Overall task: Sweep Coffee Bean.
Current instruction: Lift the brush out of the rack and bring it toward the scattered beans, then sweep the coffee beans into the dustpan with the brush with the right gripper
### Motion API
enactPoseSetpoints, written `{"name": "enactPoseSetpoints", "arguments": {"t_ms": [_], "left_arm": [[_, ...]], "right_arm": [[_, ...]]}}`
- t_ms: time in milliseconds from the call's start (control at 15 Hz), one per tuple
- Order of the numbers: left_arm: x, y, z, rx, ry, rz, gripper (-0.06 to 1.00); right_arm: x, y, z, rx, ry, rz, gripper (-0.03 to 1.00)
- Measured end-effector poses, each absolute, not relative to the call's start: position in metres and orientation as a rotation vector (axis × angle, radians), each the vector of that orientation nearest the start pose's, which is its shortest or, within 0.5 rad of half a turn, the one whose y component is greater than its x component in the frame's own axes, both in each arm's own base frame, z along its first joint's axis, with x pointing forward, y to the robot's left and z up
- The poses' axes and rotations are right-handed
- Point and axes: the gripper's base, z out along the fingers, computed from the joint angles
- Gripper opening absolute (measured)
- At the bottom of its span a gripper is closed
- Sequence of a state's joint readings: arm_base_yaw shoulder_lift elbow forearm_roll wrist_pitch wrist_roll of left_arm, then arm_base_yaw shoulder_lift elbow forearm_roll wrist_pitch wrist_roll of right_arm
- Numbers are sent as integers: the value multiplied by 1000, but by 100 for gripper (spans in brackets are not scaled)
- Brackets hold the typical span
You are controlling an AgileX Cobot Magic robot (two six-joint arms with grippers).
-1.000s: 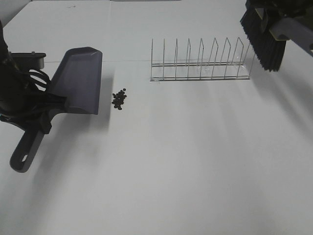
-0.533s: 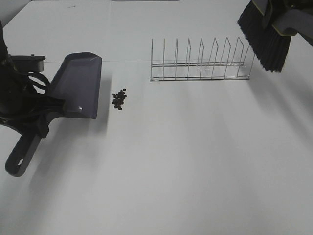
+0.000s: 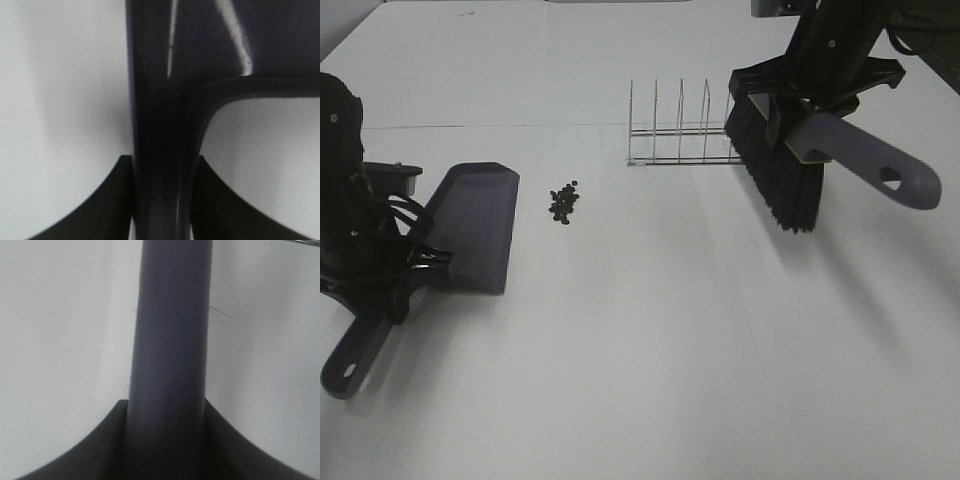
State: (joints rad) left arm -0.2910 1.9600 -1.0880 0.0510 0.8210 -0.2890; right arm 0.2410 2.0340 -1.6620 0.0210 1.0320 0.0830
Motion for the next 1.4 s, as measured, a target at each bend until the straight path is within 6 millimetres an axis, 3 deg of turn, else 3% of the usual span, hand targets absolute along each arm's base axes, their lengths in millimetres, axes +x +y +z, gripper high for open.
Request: {"name": "enactPoseSetpoints", "arguments": {"t_ms": [200, 467, 667, 867, 1000, 1200, 1400], "left_arm": [[323, -97, 98, 44, 3174, 15, 26], [325, -99, 96, 48, 3172, -14, 26], [326, -99, 96, 47, 3169, -20, 26], [326, -100, 96, 46, 3168, -22, 26], [326, -100, 96, 49, 3168, -23, 26], [326, -101, 96, 55, 3165, -41, 26], [326, -101, 96, 59, 3164, -43, 26]], "right_arm": [[411, 127, 206, -242, 2838, 82, 27], [404, 170, 189, -361, 2818, 101, 27], [407, 212, 155, -558, 2848, -37, 27], [415, 256, 142, -723, 2829, -194, 27], [418, 271, 134, -753, 2840, -221, 27], [423, 316, 121, -844, 2814, -73, 27], [410, 349, 127, -906, 2795, 170, 26]]}}
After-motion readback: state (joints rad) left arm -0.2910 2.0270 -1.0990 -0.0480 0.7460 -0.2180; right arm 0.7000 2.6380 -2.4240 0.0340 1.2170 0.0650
